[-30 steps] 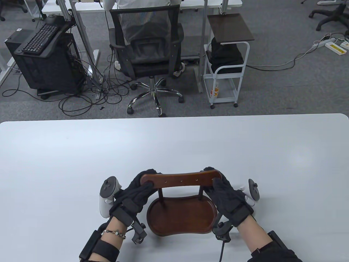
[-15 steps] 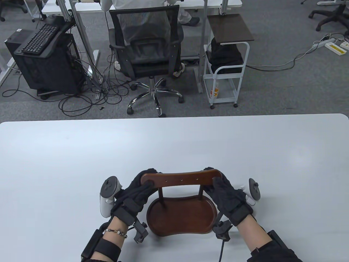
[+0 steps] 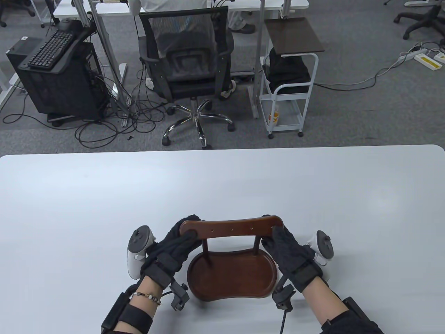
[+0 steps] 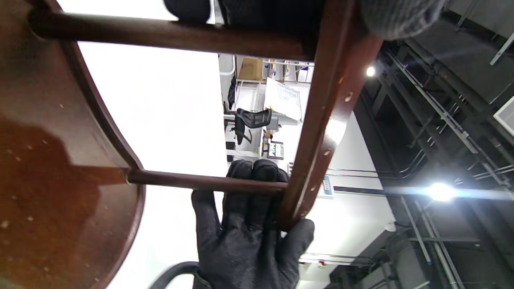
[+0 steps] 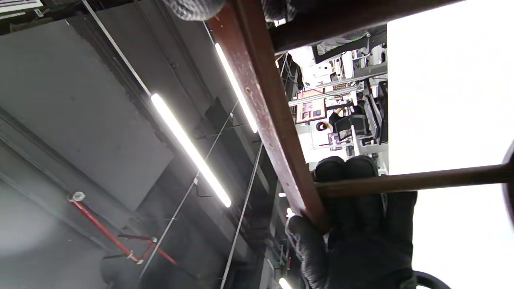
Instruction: Fit key rack parts together into a complete key rack
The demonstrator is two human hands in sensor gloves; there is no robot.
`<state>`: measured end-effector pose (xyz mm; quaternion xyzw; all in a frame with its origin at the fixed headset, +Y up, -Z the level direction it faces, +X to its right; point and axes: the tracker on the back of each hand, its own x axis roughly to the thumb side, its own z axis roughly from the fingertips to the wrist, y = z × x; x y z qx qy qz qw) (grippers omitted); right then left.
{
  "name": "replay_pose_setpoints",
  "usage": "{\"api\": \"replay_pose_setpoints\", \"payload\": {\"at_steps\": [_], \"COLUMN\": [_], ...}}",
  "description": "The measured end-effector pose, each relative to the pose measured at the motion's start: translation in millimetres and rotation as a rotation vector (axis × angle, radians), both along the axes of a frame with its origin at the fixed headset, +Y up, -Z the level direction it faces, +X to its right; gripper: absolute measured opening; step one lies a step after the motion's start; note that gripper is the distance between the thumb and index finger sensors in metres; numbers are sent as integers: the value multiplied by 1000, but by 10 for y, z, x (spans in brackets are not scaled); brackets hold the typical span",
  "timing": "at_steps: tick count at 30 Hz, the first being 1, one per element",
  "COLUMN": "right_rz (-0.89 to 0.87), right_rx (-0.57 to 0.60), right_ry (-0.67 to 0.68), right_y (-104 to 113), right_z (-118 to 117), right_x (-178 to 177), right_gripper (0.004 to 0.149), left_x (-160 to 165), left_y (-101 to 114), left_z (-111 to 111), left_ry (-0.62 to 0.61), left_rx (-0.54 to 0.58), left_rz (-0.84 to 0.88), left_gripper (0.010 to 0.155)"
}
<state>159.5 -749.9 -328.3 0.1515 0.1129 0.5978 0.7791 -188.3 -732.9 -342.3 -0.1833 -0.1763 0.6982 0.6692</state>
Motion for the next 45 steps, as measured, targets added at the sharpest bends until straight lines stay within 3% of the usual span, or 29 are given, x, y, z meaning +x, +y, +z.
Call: {"api": "replay_pose_setpoints", "payload": {"at_steps": [11, 17, 22, 29, 33, 39, 45], "right_rz": [160, 223, 366, 718, 1014, 1291, 1546], "right_rx": [18, 16, 8, 87, 170, 313, 406], "right_ry": [-64, -170, -300, -396, -381, -397, -355], "right_y": [-8, 34, 73, 152, 183, 239, 180], "right_z": [195, 355, 426, 465, 507, 544, 540], "right_x": [177, 424, 644, 683, 639, 569, 477], "right_gripper": [70, 68, 63, 61, 63, 65, 68], "left_x": [-253, -490, -714, -778, -689, -528, -463], "left_y": [6, 158, 296, 329, 297, 196, 92], "left_z": [236, 395, 538, 650, 652, 639, 621], "left_ry": [47, 157, 382, 506, 482, 394, 352], "left_rx": [21, 106, 205, 294, 365, 477, 485], "left_rz": [-51, -153, -372, -770, -1027, -1443, -1561], "left_gripper": [79, 74, 63, 64, 69, 73, 75]}}
